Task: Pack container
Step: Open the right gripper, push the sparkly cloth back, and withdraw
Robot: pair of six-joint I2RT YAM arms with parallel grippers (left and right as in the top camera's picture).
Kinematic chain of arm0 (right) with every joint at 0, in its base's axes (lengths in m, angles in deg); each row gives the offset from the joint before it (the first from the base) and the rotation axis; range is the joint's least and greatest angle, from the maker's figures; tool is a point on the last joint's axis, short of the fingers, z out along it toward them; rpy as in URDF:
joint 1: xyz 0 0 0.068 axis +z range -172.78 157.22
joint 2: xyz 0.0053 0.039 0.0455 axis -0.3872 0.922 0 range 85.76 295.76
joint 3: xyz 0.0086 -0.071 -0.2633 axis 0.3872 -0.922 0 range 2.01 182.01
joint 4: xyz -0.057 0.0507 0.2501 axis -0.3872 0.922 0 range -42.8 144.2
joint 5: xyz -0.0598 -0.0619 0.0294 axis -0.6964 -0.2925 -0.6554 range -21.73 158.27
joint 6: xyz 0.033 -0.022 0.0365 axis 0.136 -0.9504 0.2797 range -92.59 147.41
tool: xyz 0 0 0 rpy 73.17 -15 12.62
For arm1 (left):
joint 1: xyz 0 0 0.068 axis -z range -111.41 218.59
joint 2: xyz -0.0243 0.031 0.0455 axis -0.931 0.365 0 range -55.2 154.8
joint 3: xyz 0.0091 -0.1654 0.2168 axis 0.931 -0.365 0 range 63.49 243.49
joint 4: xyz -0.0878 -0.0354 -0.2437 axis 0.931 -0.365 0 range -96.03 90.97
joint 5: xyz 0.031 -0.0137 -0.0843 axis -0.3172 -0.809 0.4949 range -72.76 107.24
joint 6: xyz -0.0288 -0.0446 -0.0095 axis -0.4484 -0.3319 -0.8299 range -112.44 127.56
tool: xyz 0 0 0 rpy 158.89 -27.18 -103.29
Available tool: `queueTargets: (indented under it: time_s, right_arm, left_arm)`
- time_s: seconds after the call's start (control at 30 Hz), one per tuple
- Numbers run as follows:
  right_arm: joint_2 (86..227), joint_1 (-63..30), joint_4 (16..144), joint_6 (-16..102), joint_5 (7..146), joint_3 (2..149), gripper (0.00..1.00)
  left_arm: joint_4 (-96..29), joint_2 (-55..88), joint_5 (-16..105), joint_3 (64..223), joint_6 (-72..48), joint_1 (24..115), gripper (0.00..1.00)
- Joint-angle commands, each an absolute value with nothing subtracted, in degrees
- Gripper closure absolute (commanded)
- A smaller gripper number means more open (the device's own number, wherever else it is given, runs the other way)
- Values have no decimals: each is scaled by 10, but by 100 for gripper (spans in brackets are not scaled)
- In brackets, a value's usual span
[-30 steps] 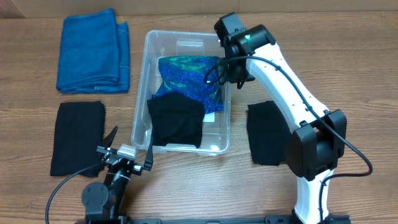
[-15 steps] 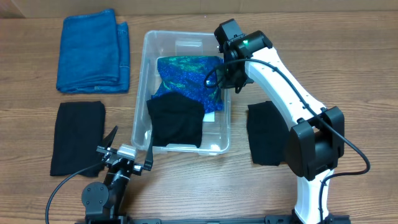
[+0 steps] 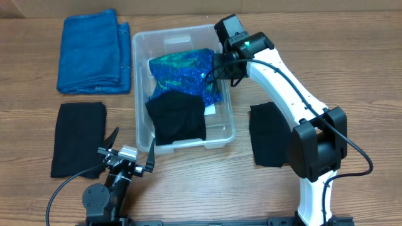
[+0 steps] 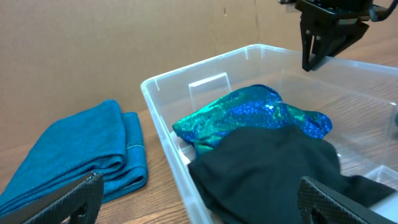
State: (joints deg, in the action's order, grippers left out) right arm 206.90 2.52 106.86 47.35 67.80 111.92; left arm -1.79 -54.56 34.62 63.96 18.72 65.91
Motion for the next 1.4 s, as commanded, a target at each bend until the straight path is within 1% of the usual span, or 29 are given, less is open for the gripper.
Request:
queueTargets:
  time_s: [0.0, 0.17, 0.37, 0.5, 0.6, 0.67, 0.87, 0.9, 0.97, 1.03, 1.07, 1.1, 1.17, 1.2, 1.23, 1.27, 1.3, 1.33, 1.37]
  right_arm:
    - [2063, 6, 1038, 517, 664, 1126, 91]
    - [2063, -4, 1030, 514, 665, 1126, 90]
    - [2063, -4, 1036, 454, 712, 1126, 90]
    - [2063, -4, 1038, 468, 716, 1126, 90]
    - [2063, -4, 1039, 477, 716, 1126, 73]
    - [2063, -4, 1042, 502, 714, 1126, 75]
    - [2063, -4, 1044, 502, 707, 1126, 73]
    - [2061, -4, 1045, 502, 679, 1134, 65]
    - [2050, -12, 1074, 501, 635, 1178, 56]
    - [2030, -32, 1116, 500, 627, 1238, 51]
    - [2018, -46, 1139, 500, 624, 1263, 51]
    - [2003, -65, 1166, 508, 618, 1282, 50]
    - [1972, -120, 1230, 568, 599, 1290, 49]
    - [1965, -158, 1280, 615, 599, 1290, 50]
    - [1965, -193, 1323, 674, 599, 1285, 47]
    - [1965, -222, 1358, 759, 599, 1274, 56]
    - [1965, -232, 1375, 799, 600, 1264, 67]
    - [1965, -238, 1390, 818, 602, 1253, 65]
    - [1965, -240, 1393, 819, 606, 1234, 55]
  left_arm:
    - [-18, -549, 347, 637, 198, 656, 0]
    - [-18, -549, 347, 637, 198, 656, 0]
    - [-18, -549, 347, 637, 198, 656, 0]
    - [-18, -549, 347, 637, 198, 656, 0]
    - [-18, -549, 347, 637, 198, 656, 0]
    - [-18, -549, 347, 637, 198, 656, 0]
    - [-18, -549, 347, 637, 198, 656, 0]
    - [-18, -549, 347, 637, 198, 656, 0]
    - [-18, -549, 347, 637, 198, 656, 0]
    - [-18, -549, 347, 637, 198, 656, 0]
    - [-18, -549, 347, 637, 198, 656, 0]
    - [-18, -549, 347, 637, 198, 656, 0]
    - [-18, -549, 347, 637, 198, 656, 0]
    - [-18, -549, 347, 637, 198, 656, 0]
    - [-18, -549, 347, 637, 198, 656, 0]
    - [-18, -549, 347, 637, 198, 656, 0]
    - [-18, -549, 347, 637, 198, 656, 0]
    - [-18, -549, 347, 637, 198, 656, 0]
    - [-18, -549, 347, 637, 198, 656, 0]
